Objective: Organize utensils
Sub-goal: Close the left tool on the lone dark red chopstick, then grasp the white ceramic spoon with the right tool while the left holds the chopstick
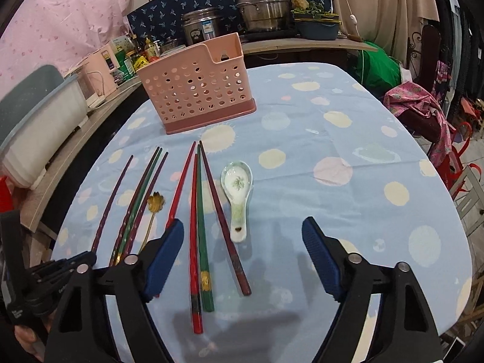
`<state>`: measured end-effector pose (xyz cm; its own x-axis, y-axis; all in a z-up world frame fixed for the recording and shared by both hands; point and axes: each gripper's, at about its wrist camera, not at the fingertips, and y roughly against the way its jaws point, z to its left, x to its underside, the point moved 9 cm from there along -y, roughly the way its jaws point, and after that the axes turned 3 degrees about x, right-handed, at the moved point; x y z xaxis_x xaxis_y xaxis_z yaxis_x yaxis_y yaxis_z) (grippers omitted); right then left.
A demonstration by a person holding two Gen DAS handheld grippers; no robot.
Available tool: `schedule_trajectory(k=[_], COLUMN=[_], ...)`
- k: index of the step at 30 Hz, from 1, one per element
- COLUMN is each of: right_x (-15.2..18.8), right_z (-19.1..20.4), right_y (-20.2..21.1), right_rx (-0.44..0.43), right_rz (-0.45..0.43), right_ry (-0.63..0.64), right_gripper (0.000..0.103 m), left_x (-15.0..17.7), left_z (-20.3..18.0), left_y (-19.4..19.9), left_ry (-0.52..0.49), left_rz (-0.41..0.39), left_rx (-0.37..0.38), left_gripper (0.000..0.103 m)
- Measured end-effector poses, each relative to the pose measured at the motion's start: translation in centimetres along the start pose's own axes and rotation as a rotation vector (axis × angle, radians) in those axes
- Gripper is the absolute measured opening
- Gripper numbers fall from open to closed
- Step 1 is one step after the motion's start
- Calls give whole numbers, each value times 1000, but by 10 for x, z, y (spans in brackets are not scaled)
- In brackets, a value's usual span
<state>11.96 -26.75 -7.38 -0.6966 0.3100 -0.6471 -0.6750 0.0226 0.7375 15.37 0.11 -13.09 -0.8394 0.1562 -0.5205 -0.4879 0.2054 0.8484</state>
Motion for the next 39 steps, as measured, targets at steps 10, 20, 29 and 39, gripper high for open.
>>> schedule_trajectory(k=[10, 20, 29, 39], right_x=[4, 23, 29, 19], right_z=[-6, -1, 5, -1], right_y=[-41, -50, -45, -24], right_rx=[-60, -73, -5, 11], right_rz=[100, 133, 90, 47], right_ry=[-30, -27, 57, 51], right_gripper=[21, 15, 13, 7], left_x=[-1, -1, 1, -1], left_z=[0, 0, -1, 5], left_y=[-1, -1, 0, 12], left_ry=[-4, -16, -21, 5], left_rz=[-2, -11, -23, -41], left_rx=[-4, -17, -25, 4], left_gripper=[7, 8, 8, 7])
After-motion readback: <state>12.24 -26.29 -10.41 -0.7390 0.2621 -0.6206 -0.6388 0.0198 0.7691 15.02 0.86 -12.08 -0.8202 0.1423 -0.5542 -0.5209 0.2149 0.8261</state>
